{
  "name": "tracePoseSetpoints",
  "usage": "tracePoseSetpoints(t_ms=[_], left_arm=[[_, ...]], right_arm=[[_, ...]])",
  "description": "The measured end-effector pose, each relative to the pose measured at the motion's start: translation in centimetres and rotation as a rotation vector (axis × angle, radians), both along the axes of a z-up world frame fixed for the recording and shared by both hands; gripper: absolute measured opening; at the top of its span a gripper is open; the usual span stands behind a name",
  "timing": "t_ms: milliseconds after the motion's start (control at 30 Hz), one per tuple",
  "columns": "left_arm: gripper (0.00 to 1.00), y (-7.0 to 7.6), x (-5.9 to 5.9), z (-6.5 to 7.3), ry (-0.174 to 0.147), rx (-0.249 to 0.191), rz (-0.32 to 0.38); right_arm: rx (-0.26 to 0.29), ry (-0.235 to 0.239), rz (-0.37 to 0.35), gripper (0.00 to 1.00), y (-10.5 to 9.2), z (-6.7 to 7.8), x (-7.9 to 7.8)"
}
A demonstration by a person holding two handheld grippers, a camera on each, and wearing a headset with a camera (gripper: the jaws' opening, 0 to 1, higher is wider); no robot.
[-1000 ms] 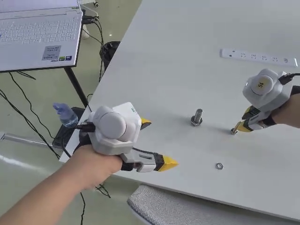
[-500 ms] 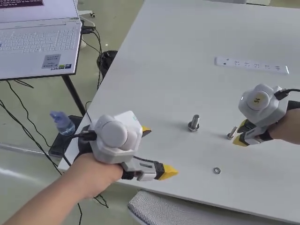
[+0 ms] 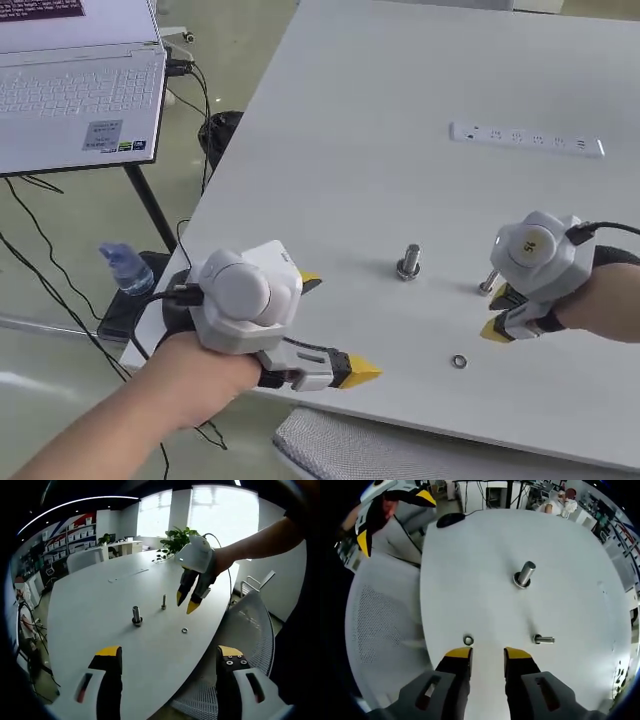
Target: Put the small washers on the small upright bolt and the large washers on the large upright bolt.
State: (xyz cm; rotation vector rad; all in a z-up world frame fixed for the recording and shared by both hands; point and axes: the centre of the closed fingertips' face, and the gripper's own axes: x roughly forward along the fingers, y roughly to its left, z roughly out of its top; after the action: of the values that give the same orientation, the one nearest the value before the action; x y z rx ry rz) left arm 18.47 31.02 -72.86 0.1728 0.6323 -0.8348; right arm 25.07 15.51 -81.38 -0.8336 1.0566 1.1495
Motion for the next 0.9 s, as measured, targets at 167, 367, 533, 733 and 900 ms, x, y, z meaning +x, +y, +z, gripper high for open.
tracePoseSetpoints(t_ms=[167, 367, 533, 733, 900], left_arm=[[0.76, 0.1, -0.1, -0.2, 0.006, -0.001, 0.001], [0.75, 0.1, -0.3, -0.5, 0.015, 0.002, -0.005], [0.75, -0.1, -0.1, -0.3, 0.011, -0.005, -0.005], [0.76, -0.2, 0.0, -0.1, 0.007, -0.012, -0.008], [0.76, 0.0, 0.0, -0.2, 0.011, -0.011, -0.005]], right_arm=[[0.000, 0.016, 0.009, 0.29, 0.6, -1.2, -1.2], [0.000, 0.025, 0.008, 0.33, 0.9, -2.7, -1.8], [0.002, 0.023, 0.005, 0.33, 0.9, -3.7, -1.9], [0.009, 0.022, -0.015, 0.32, 1.1, -4.6, -1.6], [-0.004, 0.019, -0.026, 0.29, 0.9, -5.5, -1.4]])
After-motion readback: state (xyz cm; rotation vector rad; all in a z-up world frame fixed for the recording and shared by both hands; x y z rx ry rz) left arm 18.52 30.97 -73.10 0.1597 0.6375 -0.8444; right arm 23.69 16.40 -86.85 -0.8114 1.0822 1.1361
